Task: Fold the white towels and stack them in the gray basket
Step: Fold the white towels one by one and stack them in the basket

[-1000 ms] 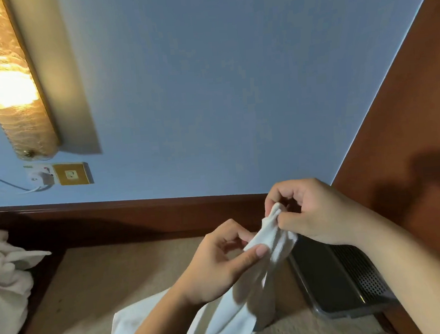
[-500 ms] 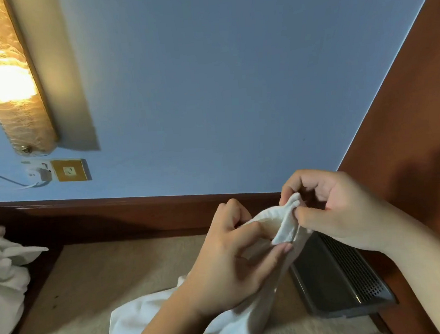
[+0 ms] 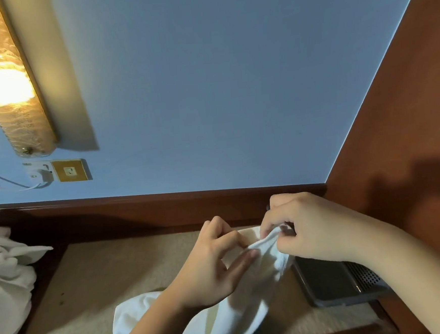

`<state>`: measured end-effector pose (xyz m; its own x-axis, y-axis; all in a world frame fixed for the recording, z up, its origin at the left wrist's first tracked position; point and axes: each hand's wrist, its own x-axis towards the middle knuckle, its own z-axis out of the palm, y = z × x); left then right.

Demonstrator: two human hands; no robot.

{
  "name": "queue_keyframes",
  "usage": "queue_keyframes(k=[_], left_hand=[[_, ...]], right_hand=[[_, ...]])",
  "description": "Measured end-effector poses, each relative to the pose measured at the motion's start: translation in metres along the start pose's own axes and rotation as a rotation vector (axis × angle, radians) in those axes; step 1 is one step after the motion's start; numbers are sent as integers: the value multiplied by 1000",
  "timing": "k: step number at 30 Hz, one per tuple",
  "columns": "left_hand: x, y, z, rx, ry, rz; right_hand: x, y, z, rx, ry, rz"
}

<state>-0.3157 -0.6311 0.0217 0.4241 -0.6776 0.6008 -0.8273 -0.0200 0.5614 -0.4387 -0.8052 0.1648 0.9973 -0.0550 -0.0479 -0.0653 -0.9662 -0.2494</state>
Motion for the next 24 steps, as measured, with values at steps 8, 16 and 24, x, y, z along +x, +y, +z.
queue_keyframes(k=[8, 16, 24], left_hand=[[-7, 2, 3, 101, -42, 112], [-14, -3, 3, 127, -10, 57], [-18, -4, 2, 105, 21, 31]], right_hand=[[-1, 5, 18, 35, -79, 15], [4, 3, 29, 92, -132, 20], [15, 1, 44, 43, -100, 20]])
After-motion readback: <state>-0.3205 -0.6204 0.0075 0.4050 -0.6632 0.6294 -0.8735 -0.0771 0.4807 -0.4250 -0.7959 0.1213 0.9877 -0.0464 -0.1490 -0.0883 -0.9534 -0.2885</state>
